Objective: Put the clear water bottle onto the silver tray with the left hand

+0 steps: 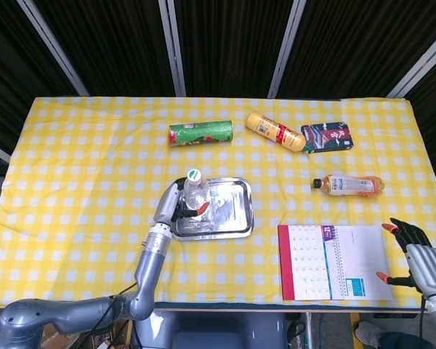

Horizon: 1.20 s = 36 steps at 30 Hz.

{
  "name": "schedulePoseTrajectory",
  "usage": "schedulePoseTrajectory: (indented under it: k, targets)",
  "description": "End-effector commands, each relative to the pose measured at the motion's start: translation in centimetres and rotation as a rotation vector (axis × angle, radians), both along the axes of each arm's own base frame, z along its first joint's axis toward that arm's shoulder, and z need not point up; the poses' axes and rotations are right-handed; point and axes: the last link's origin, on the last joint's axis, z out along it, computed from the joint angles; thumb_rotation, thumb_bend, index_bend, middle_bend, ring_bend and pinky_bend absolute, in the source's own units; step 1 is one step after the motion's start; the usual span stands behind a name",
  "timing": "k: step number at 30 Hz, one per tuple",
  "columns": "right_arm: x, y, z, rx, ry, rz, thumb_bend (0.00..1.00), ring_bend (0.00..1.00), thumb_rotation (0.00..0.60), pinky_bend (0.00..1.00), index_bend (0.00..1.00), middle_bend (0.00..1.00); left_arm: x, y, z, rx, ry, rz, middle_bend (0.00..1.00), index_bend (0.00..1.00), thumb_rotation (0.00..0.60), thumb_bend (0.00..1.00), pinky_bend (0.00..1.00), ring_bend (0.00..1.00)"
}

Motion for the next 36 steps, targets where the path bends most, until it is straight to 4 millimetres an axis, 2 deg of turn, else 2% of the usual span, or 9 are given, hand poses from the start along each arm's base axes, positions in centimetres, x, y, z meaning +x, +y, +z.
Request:
schedulePoseTrajectory:
  k: [1,14,16,19,21,24,28,36]
  targets:
    - [-0.1,0.0,0.1,-0.001,0.001,-0.002,0.16,0.00,0.600,0.00,0.16,0.07,0.7,-0.4,-1.4,-0.030,-0.020,-0.024,0.66,0.66,0.600,0.53,0.11,0.25]
    - [-0.1,0.1,0.4,-0.009,-0.010,0.002,0.16,0.00,0.600,0.00,0.16,0.07,0.4,-0.9,-3.3,-0.025,0.001,-0.034,0.63,0.65,0.600,0.52,0.11,0.23]
    - [-0.1,0.1,0.4,-0.010,-0.011,0.002,0.16,0.00,0.600,0.00,0.16,0.07,0.4,-0.9,-3.4,-0.029,0.003,-0.041,0.59,0.61,0.600,0.50,0.11,0.18]
    - [-0.1,0.1,0.5,-0.012,-0.010,0.001,0.16,0.00,0.600,0.01,0.16,0.07,0.5,-1.1,-3.3,-0.042,-0.005,-0.059,0.44,0.47,0.600,0.44,0.07,0.08]
    - [-0.1,0.0,0.5,-0.013,-0.010,0.000,0.16,0.00,0.600,0.00,0.16,0.07,0.5,-1.2,-3.2,-0.051,-0.013,-0.075,0.32,0.35,0.600,0.36,0.02,0.02]
    - [-0.2,0.0,0.5,-0.012,-0.013,-0.003,0.16,0.00,0.600,0.00,0.16,0.07,0.3,-1.2,-2.8,-0.051,0.008,-0.111,0.18,0.24,0.600,0.27,0.00,0.00]
    - [-0.1,0.0,0.5,-0.010,-0.013,-0.001,0.16,0.00,0.600,0.00,0.16,0.07,-0.2,-1.3,-2.5,-0.066,0.041,-0.129,0.10,0.18,0.600,0.24,0.00,0.00]
    - [-0.1,0.1,0.4,-0.004,-0.015,-0.004,0.16,0.00,0.600,0.00,0.16,0.07,-2.1,-1.3,-0.2,-0.061,0.106,-0.129,0.00,0.04,0.600,0.15,0.00,0.00]
